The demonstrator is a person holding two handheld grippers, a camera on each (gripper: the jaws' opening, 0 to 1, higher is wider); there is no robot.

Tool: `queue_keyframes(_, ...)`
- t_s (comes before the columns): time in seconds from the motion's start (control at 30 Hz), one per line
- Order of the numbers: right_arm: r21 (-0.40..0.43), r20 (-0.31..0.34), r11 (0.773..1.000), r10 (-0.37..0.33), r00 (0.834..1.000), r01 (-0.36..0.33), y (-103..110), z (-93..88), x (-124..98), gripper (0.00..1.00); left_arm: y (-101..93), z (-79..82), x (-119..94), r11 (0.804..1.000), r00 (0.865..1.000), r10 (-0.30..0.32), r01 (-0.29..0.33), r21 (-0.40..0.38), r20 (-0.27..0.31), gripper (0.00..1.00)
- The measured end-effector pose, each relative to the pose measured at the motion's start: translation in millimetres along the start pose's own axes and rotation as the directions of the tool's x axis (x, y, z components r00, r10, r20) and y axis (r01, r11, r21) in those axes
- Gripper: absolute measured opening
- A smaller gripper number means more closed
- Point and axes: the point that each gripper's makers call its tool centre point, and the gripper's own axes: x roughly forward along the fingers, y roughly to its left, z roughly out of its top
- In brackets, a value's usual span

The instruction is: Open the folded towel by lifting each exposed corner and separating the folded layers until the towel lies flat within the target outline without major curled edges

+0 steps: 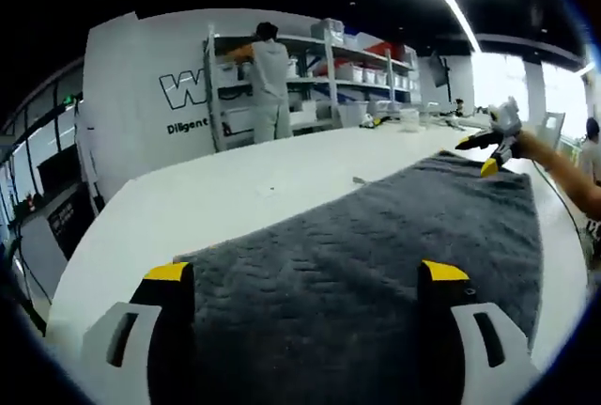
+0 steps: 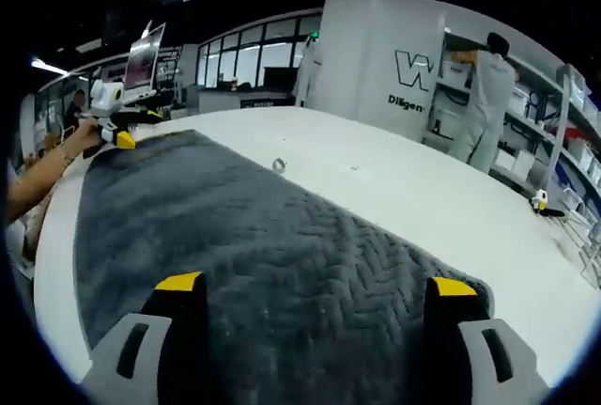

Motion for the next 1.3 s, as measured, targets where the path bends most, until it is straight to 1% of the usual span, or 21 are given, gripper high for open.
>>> queue_keyframes(0.07,0.003,0.009,1.000,-0.009,1.000,0.009,4,-0.9,-5,0.99,-1.9,-2.2,-7,1.000,1.000,-0.002,0.002,-0.022,0.003,0.99)
queue_keyframes(0.1,0.002,0.009,1.000,-0.010,1.000,0.010,7,-2.4,-8,0.99,-5.8,-2.6,-12,0.998,1.000,-0.016,0.017,-0.058,0.014,0.99)
queue_keyframes(0.13,0.005,0.013,1.000,-0.006,1.000,0.006,14,-4.4,-18,0.99,-16.1,-3.8,-23,0.993,0.998,-0.055,0.057,-0.107,0.029,0.99)
queue_keyframes(0.33,-0.010,0.069,1.000,-0.014,0.997,0.015,28,-3.0,-50,0.99,-34.9,-11.0,-50,0.988,0.994,-0.088,0.095,-0.122,0.057,0.99)
queue_keyframes(0.37,-0.010,0.083,1.000,-0.014,0.996,0.014,32,-4.7,-60,0.99,-40.6,-14.0,-58,0.989,0.994,-0.094,0.099,-0.113,0.049,0.99)
queue_keyframes(0.43,-0.012,0.086,1.000,-0.011,0.996,0.012,35,-6.7,-65,0.99,-46.9,-16.8,-67,0.988,0.994,-0.100,0.104,-0.111,0.045,0.99)
queue_keyframes(0.5,-0.017,0.104,1.000,-0.008,0.995,0.010,42,-11.8,-79,0.99,-55.3,-18.6,-77,0.988,0.992,-0.108,0.114,-0.108,0.058,0.99)
queue_keyframes(0.53,-0.015,0.113,1.000,-0.010,0.994,0.012,44,-13.7,-84,0.99,-59.0,-19.5,-83,0.988,0.992,-0.103,0.110,-0.106,0.066,0.99)
queue_keyframes(0.57,-0.007,0.145,1.000,-0.023,0.989,0.024,44,-12.9,-88,0.99,-58.5,-20.1,-86,0.990,0.994,-0.083,0.091,-0.107,0.073,0.98)
queue_keyframes(0.6,-0.002,0.153,1.000,-0.027,0.988,0.028,46,-15.6,-90,0.99,-56.6,-20.9,-88,0.992,0.996,-0.057,0.065,-0.112,0.076,0.97)
queue_keyframes(0.67,0.006,0.163,0.999,-0.033,0.986,0.032,51,-20.5,-95,0.99,-60.6,-23.1,-95,0.993,0.996,-0.041,0.050,-0.109,0.083,0.97)
queue_keyframes(0.77,0.011,0.173,0.999,-0.037,0.984,0.035,59,-27.1,-102,0.99,-75.2,-26.8,-109,0.990,0.994,-0.066,0.076,-0.115,0.084,0.97)
queue_keyframes(0.8,0.006,0.166,0.999,-0.033,0.986,0.032,69,-34.9,-110,0.99,-81.5,-28.3,-116,0.989,0.994,-0.076,0.086,-0.117,0.084,0.98)
queue_keyframes(0.83,0.002,0.162,0.999,-0.033,0.986,0.033,71,-36.9,-112,0.99,-86.1,-27.9,-124,0.990,0.992,-0.073,0.084,-0.109,0.101,0.97)
queue_keyframes(0.87,0.001,0.156,0.999,-0.036,0.987,0.036,74,-39.2,-113,0.99,-87.9,-30.4,-126,0.992,0.993,-0.067,0.076,-0.097,0.094,0.97)
queue_keyframes(0.93,-0.007,0.151,0.999,-0.034,0.988,0.036,80,-42.4,-115,0.99,-94.4,-41.2,-130,0.995,0.996,-0.082,0.084,-0.048,0.040,0.97)
queue_keyframes(0.97,-0.009,0.149,0.999,-0.032,0.988,0.034,83,-43.9,-115,0.99,-96.6,-42.3,-132,0.995,0.996,-0.085,0.087,-0.050,0.039,0.97)
queue_keyframes(1.07,-0.005,0.118,1.000,-0.018,0.993,0.018,96,-54.0,-113,0.99,-106.3,-41.0,-141,0.992,0.991,-0.106,0.111,-0.060,0.079,0.97)
queue_keyframes(1.13,0.009,0.092,1.000,-0.003,0.996,0.003,102,-58.9,-111,0.99,-111.1,-45.0,-144,0.991,0.990,-0.119,0.123,-0.056,0.070,0.97)
queue_keyframes(1.2,0.019,0.075,1.000,0.009,0.997,-0.011,107,-61.5,-109,0.99,-109.4,-49.1,-146,0.993,0.993,-0.100,0.103,-0.049,0.056,0.95)
queue_keyframes(1.3,0.053,0.110,0.998,0.014,0.994,-0.020,112,-57.3,-112,0.99,-110.5,-49.8,-150,0.994,0.993,-0.097,0.100,-0.048,0.068,0.95)
